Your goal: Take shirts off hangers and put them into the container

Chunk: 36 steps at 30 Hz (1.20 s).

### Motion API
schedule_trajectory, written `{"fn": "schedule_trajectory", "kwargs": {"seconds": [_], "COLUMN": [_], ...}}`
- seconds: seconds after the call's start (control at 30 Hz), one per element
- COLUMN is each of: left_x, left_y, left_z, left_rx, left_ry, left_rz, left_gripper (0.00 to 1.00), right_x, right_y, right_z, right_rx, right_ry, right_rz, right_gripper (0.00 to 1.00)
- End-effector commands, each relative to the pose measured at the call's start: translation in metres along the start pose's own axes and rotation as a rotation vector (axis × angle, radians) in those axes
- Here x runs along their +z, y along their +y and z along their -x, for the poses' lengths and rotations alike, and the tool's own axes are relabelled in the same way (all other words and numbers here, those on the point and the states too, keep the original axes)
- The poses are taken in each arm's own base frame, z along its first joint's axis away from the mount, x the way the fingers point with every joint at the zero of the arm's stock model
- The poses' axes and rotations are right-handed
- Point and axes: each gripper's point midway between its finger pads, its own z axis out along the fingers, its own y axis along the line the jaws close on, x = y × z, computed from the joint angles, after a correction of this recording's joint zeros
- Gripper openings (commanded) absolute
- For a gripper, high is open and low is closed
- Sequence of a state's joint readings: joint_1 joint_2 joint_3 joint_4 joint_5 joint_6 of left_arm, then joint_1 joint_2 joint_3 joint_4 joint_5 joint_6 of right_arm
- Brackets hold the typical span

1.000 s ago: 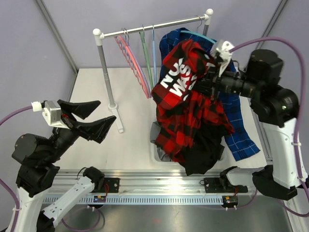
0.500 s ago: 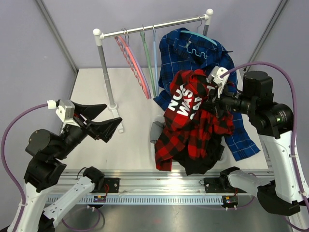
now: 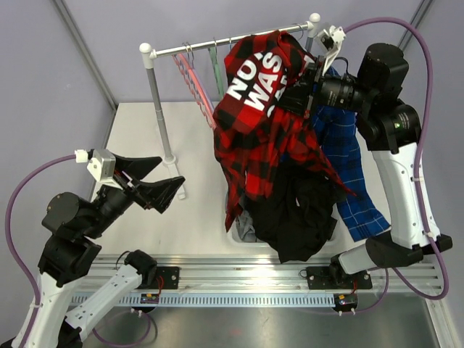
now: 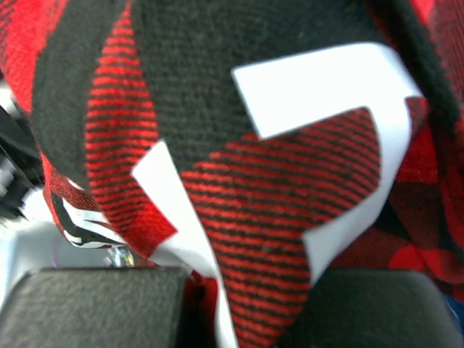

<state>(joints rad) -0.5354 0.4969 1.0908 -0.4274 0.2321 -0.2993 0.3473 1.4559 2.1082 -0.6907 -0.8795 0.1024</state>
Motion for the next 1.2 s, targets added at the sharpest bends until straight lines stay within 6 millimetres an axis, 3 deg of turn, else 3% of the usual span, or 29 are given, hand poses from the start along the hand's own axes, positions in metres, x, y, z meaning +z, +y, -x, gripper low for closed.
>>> {"fn": "schedule_trajectory", "kwargs": {"seconds": [0.0,0.07,0.2,0.4,0.5,0.6,0.7,0.87,1.13,1.17], "left_x": [-0.005,-0.006,-0.006,-0.004,-0.001,0.001,0.000,0.001,0.002,0.002], "left_y": [0.001,0.002,0.004,0.008,0.008,0.007,0.007,0.007,0.011,0.012], "left_z": [0.008,0.007,0.004,-0.003,-0.006,-0.007,-0.009,-0.012,-0.017,-0.017], "left_rx": [0.014,0.021,0.036,0.053,0.053,0.050,0.047,0.044,0.035,0.034], "left_ry": [-0.034,-0.030,-0.018,0.005,0.012,0.013,0.014,0.022,0.018,0.018], "left_rz": [0.016,0.020,0.026,0.031,0.023,0.014,0.013,0.015,0.028,0.031], "left_gripper": [0.99,0.99,0.99,0.99,0.99,0.99,0.99,0.99,0.99,0.99], "right_x": [-0.009,-0.009,-0.019,-0.055,-0.064,-0.066,-0.062,-0.052,-0.020,-0.019], "right_y": [0.037,0.031,0.024,0.024,0.006,-0.013,-0.016,-0.004,0.035,0.039], "right_z": [0.058,0.053,0.019,-0.022,-0.039,-0.083,-0.107,-0.084,0.028,0.045], "right_rx": [-0.016,-0.045,-0.085,-0.154,-0.188,-0.136,-0.069,-0.040,0.214,0.171], "right_ry": [-0.156,-0.147,-0.048,0.069,0.119,0.199,0.222,0.150,-0.068,-0.117], "right_rz": [0.098,0.073,0.017,-0.094,-0.195,-0.234,-0.196,-0.118,0.184,0.212], "right_gripper": [0.00,0.00,0.00,0.00,0.00,0.00,0.00,0.00,0.00,0.00]}}
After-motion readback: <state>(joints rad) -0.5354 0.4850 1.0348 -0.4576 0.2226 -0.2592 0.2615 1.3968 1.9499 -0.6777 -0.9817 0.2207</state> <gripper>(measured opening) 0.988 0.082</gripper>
